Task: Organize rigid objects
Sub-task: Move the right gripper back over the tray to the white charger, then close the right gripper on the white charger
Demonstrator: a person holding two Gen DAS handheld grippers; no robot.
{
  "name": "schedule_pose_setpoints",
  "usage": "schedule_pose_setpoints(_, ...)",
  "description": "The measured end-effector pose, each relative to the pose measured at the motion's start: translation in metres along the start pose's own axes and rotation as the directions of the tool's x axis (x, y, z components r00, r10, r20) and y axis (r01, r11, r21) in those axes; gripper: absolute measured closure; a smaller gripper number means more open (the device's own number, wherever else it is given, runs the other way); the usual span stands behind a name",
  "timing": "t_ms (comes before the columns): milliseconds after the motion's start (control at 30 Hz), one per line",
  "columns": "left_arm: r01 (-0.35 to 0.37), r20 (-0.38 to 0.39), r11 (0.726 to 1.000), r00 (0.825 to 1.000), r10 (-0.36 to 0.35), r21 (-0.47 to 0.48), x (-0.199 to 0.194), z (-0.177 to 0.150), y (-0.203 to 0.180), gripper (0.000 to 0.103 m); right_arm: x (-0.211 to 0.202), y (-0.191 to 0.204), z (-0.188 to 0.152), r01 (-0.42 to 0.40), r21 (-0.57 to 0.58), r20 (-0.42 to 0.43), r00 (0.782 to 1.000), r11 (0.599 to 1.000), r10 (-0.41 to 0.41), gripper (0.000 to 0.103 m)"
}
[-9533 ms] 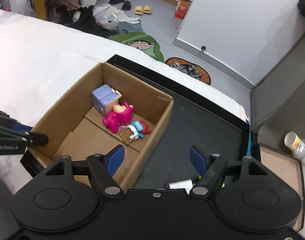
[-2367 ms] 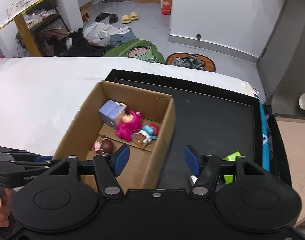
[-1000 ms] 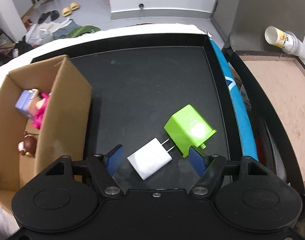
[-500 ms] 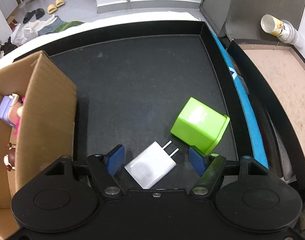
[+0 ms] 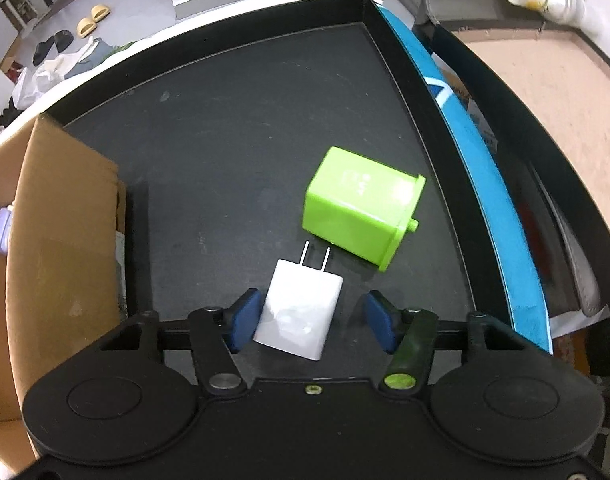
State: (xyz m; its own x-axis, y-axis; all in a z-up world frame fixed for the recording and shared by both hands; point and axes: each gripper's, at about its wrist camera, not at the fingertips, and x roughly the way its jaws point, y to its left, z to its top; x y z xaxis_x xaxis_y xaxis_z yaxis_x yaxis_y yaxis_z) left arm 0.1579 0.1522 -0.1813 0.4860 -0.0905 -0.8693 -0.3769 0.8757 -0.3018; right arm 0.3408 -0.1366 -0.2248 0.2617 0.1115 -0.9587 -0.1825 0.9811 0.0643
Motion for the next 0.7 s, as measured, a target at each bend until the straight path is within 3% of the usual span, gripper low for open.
schedule_pose_setpoints(300,0.001,-0.001,1.0,1.0,-0.001,-0.001,0.0,0.0,0.0,0.089,0.005,0.011,-0.004,0.051,-0.07,-0.011,0.999,0.996,-0.052,0.049)
schedule_pose_setpoints(367,0.002,-0.001,1.0,1.0,-0.002,-0.001,0.0,0.001,0.0,0.089,0.002,0.013,-0.003,0.05,-0.088,-0.013,0.999,0.995,-0.051,0.065)
schedule_pose_setpoints(700,-0.001,-0.001,1.0,1.0,0.001,-0.002,0.0,0.001,0.0,0.089,-0.023,0.019,-0.001,0.018,-0.15,0.015,1.0,0.989,-0.016,0.067)
